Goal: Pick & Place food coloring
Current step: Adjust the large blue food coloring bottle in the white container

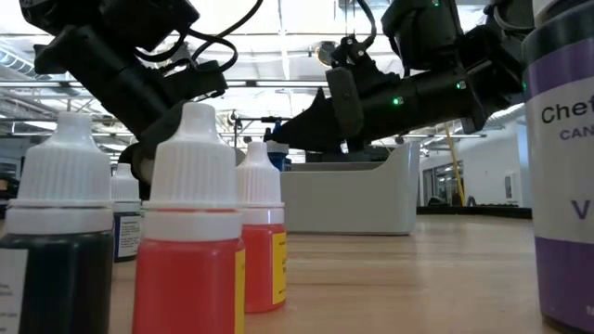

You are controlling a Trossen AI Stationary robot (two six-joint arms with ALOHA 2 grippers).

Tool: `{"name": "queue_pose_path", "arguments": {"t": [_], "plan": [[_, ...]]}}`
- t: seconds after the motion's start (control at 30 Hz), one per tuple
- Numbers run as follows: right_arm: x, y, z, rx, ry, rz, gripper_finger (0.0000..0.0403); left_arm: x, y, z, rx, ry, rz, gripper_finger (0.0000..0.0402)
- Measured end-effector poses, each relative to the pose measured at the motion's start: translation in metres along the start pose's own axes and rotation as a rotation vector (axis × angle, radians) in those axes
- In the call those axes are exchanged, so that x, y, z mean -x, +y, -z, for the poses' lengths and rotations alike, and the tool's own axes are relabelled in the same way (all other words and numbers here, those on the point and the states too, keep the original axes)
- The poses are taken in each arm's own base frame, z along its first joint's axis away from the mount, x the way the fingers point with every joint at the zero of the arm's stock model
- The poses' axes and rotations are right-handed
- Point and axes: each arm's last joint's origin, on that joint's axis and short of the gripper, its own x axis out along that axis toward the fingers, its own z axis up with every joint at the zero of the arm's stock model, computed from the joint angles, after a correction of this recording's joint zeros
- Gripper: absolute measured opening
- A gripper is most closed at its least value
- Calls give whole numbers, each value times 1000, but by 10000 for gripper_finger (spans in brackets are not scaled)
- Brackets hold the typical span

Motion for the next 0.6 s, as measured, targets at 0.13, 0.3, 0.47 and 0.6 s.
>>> {"name": "queue_pose_path", "arguments": {"t": [0.13, 0.3, 0.47, 0.6], "plan": [[0, -1, 0, -1, 5, 3, 206, 0, 0, 0, -12, -2, 1, 26], [-1, -5, 2, -20, 25, 15, 199, 0, 0, 0, -11, -2, 1, 26], [-2, -4, 1, -23, 16, 13, 197, 0, 0, 0, -14, -4, 0, 26], [-4, -3, 0, -18, 28, 14, 196, 0, 0, -1, -16, -4, -1, 26]]}}
